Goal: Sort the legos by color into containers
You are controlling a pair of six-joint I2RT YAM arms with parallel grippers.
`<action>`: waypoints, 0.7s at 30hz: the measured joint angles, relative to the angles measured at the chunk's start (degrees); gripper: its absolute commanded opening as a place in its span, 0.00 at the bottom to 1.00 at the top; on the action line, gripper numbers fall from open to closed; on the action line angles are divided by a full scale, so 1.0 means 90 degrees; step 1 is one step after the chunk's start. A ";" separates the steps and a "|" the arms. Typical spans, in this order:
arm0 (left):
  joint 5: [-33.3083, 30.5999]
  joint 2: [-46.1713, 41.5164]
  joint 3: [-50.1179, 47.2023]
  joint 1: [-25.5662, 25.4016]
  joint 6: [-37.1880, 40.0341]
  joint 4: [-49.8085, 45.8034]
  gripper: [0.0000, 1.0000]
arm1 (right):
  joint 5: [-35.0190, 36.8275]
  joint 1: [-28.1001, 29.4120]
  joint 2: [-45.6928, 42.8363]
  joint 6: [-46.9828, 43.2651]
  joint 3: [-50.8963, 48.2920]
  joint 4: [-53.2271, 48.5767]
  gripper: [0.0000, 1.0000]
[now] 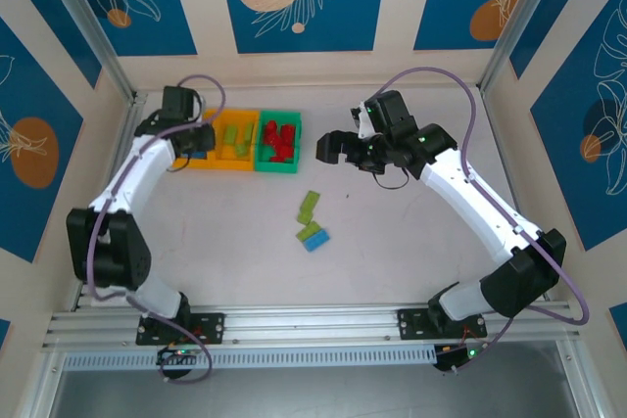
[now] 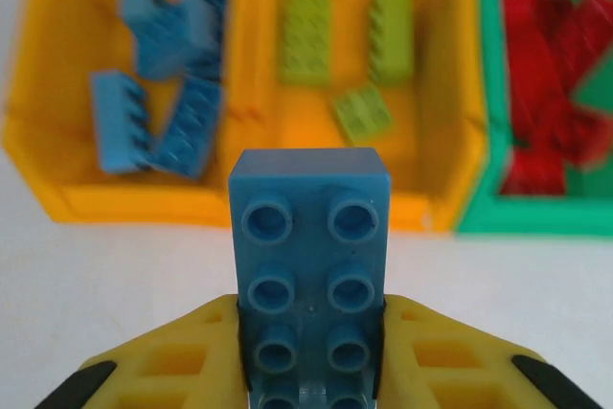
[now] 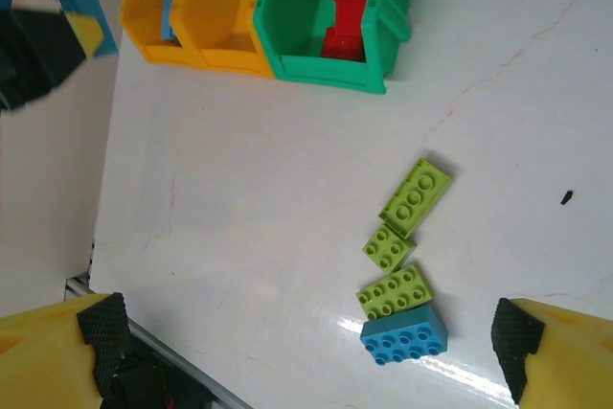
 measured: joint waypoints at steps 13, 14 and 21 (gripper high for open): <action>0.0454 0.2013 0.1838 0.0760 -0.0129 -0.0109 0.65 | 0.0027 0.0121 0.0000 0.0000 0.0131 -0.0182 0.99; 0.0534 0.1953 0.1838 0.0758 -0.0131 -0.0102 0.64 | 0.0063 0.0148 0.0000 0.0002 0.0131 -0.0202 0.99; 0.1537 0.0291 0.0724 0.0576 -0.0243 0.0155 0.62 | 0.0566 0.0670 -0.0027 0.0000 -0.0255 -0.0301 0.99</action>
